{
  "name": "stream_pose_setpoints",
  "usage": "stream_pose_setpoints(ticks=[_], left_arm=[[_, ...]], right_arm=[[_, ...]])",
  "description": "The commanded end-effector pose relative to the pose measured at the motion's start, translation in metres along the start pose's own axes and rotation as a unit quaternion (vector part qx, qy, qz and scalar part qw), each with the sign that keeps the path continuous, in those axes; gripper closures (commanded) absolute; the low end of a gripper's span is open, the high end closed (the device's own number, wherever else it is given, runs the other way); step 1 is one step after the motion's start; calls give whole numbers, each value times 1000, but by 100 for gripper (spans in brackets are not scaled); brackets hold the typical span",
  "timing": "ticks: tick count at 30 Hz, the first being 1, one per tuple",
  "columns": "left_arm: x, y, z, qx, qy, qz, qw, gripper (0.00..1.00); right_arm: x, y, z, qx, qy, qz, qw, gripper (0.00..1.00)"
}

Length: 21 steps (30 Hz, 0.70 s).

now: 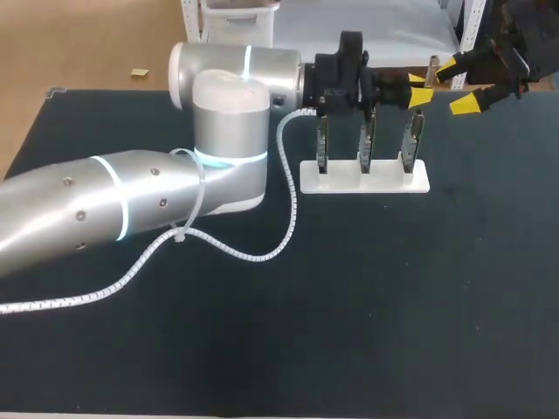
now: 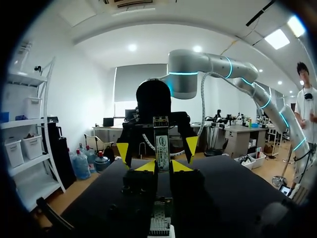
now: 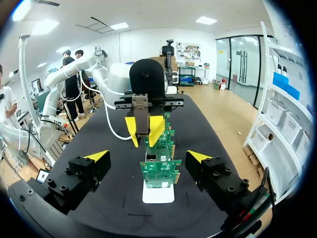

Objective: Pick up the optical module with the left hand, and insert it into the network port with the right hand.

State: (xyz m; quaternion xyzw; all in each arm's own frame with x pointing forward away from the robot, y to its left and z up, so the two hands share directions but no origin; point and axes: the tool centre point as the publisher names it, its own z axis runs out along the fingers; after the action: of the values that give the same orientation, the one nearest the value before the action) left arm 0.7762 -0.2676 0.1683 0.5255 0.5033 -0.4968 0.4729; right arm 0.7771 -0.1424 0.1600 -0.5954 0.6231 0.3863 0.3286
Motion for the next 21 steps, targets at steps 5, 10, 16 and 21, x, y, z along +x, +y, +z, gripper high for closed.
stream_pose_setpoints(ticks=[5,10,16,21], left_arm=[[2,2,1,-9,1,-11,1000,100],[1,3,1,-9,0,-9,1000,100],[-1,4,1,-10,-2,-6,1000,100],[-3,5,0,-10,-2,-3,1000,100]], right_arm=[[0,2,0,3,1,-1,1000,0],[0,2,0,3,1,-1,1000,0],[0,2,0,3,1,-1,1000,0],[0,2,0,3,1,-1,1000,0]])
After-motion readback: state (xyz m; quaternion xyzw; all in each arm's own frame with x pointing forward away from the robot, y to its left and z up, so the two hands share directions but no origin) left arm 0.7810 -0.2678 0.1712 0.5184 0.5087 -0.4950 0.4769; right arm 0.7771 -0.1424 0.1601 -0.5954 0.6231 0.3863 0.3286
